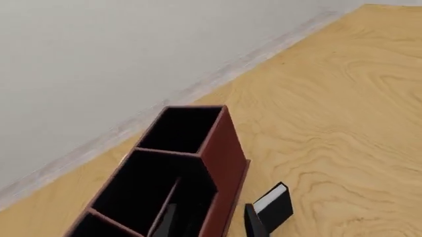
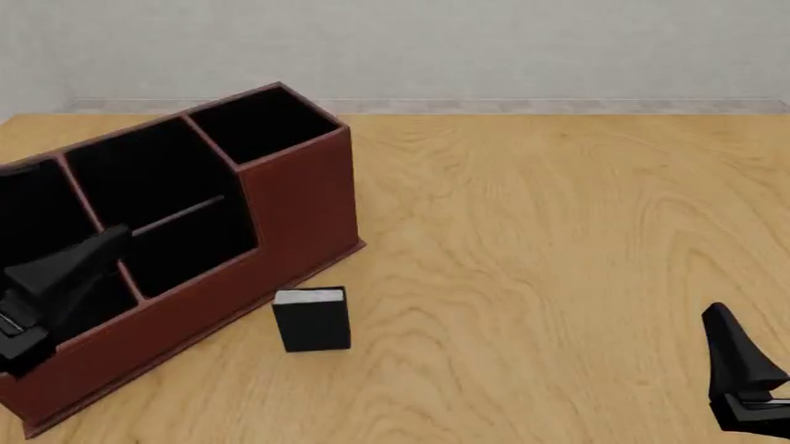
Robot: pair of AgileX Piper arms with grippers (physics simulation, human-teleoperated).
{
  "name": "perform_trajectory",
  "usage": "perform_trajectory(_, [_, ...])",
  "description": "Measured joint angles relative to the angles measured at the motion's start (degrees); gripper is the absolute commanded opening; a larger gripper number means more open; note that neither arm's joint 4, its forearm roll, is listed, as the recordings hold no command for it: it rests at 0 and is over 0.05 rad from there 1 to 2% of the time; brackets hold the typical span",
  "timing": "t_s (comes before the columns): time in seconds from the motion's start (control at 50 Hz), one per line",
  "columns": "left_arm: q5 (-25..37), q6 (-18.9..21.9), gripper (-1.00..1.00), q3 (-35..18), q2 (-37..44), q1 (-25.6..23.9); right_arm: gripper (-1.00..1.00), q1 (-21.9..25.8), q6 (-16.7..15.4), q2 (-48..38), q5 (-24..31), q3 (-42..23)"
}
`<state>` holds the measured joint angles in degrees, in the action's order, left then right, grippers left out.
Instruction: Pick up the book and place it in the left compartment of the caddy.
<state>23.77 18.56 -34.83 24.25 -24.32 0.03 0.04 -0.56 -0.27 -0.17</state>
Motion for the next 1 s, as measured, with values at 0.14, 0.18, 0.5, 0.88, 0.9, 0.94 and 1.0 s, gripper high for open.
perform_trajectory(0.14, [3.99,4.11,1.0,-4.69,6.63,-3.88,1.0,0.0,0.0,0.0,0.0,0.0])
perform_trajectory(0.18, [4.73,5.67,1.0,-5.68,8.42,-4.35,1.0,0.0,0.0,0.0,0.0,0.0])
perform_trajectory(0.5, [7.24,19.02,1.0,-9.92,21.02,-4.21,1.0,0.0,0.0,0.0,0.0,0.0])
perform_trajectory(0.88, [6.9,32.2,1.0,-7.78,29.35,-2.49,1.0,0.0,0.0,0.0,0.0,0.0])
perform_trajectory(0.9, [6.77,32.63,1.0,-7.8,29.78,-2.62,1.0,0.0,0.0,0.0,0.0,0.0])
perform_trajectory(0.94, [6.51,33.35,1.0,-7.95,30.78,-3.1,1.0,0.0,0.0,0.0,0.0,0.0])
perform_trajectory(1.0, [6.03,34.12,1.0,-8.24,32.37,-3.75,1.0,0.0,0.0,0.01,0.0,0.0])
